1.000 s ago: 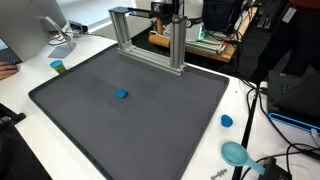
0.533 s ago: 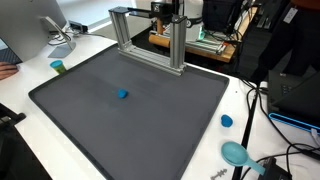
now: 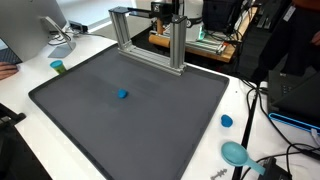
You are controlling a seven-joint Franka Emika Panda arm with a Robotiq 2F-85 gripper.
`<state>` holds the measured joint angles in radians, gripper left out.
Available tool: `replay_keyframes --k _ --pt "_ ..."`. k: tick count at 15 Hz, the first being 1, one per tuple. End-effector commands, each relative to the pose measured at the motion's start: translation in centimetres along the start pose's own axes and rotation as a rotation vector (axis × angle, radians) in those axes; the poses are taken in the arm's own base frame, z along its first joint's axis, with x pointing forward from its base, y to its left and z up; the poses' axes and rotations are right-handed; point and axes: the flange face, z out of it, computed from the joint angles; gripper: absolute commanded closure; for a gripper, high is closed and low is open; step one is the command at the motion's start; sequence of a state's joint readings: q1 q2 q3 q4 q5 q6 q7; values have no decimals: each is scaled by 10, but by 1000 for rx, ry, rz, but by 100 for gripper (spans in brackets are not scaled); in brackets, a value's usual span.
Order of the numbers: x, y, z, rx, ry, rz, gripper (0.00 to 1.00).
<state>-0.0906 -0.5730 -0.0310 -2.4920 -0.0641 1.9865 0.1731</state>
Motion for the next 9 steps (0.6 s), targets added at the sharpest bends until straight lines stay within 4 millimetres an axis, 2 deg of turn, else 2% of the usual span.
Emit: replay_keyframes --k 1,2,5,9 --pt "-9 0 4 1 -5 -10 0" --pt "-14 0 6 1 -7 -13 0" --pt "-12 0 5 1 -6 -13 0" --pt "-21 -25 13 1 31 -76 0"
